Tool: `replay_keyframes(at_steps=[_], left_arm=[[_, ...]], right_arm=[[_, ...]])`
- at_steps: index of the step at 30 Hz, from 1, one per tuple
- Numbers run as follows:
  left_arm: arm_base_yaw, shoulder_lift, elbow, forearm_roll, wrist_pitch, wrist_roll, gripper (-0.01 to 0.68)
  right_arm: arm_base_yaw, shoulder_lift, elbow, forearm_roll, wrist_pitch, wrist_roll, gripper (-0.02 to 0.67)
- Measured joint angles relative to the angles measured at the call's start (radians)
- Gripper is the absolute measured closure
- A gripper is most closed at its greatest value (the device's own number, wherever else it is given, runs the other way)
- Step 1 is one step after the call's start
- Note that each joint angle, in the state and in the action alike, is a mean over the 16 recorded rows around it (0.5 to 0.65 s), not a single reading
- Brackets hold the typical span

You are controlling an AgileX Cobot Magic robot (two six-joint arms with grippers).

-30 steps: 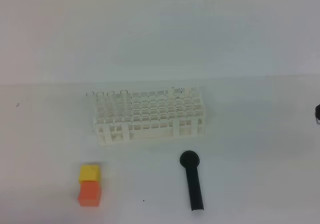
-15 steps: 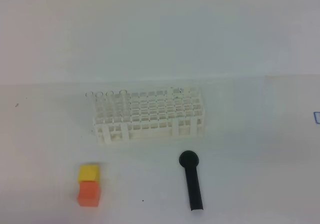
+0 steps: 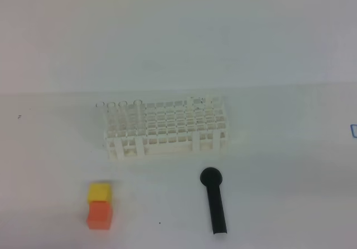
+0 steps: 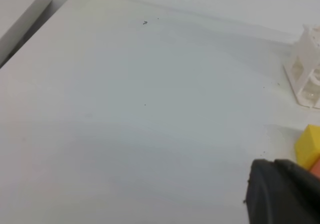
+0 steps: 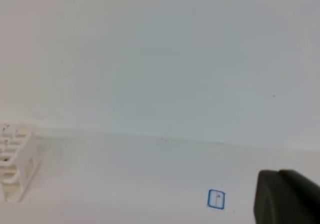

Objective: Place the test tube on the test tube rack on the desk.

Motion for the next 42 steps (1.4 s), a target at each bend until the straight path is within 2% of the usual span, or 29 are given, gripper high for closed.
replay_keyframes(at_steps=[6,16,20,28,36,42], left_arm=[[0.0,-0.001,0.002,0.0,-0.005,0.0,0.674],[0.0,-0.001,0.002,0.0,-0.009,0.001,0.674],[0.0,0.0,0.0,0.0,-0.009,0.001,0.674],[0.0,-0.001,0.0,0.0,-0.011,0.001,0.674],[0.0,0.0,0.003,0.0,-0.012,0.001,0.674],[0.0,0.001,0.005,0.001,-0.011,0.001,0.674]], right_arm=[[-0.003,-0.015,0.005,-0.076,-0.008,0.107,0.65],[-0.011,-0.072,0.026,-0.398,0.018,0.47,0.65],[-0.019,-0.094,0.038,-0.499,0.05,0.566,0.65],[-0.083,-0.192,0.108,-0.551,0.124,0.592,0.65],[-0.159,-0.328,0.195,-0.571,0.24,0.534,0.65],[-0.177,-0.375,0.218,-0.578,0.337,0.493,0.65]])
